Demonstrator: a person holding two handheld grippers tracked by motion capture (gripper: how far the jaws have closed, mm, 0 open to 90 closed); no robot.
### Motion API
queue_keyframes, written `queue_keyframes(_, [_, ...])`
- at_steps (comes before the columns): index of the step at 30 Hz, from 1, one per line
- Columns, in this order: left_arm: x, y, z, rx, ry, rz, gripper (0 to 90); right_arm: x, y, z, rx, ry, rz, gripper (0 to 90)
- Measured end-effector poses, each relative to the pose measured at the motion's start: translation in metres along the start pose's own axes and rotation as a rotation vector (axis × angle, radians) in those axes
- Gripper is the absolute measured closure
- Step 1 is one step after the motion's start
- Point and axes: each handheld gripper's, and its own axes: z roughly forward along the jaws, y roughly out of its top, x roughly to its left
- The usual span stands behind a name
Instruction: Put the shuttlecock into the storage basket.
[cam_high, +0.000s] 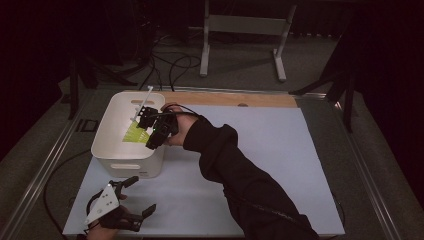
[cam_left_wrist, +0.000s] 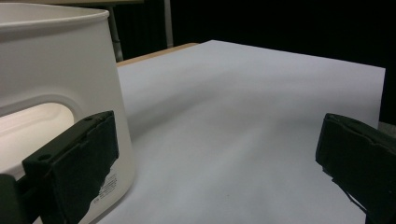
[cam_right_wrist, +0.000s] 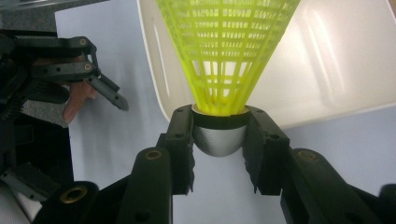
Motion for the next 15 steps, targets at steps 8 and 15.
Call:
queue_keyframes(8, [0.0,0.0,0.0,-0.001,-0.004,-0.002,0.0,-0.003,0.006,0.012,0.021,0.005,0.016,64.7])
queue_keyframes(15, [0.0,0.0,-0.001,-0.001,-0.006,-0.001,0.0,-0.007,0.008,0.018,0.018,0.017,0.032,64.7])
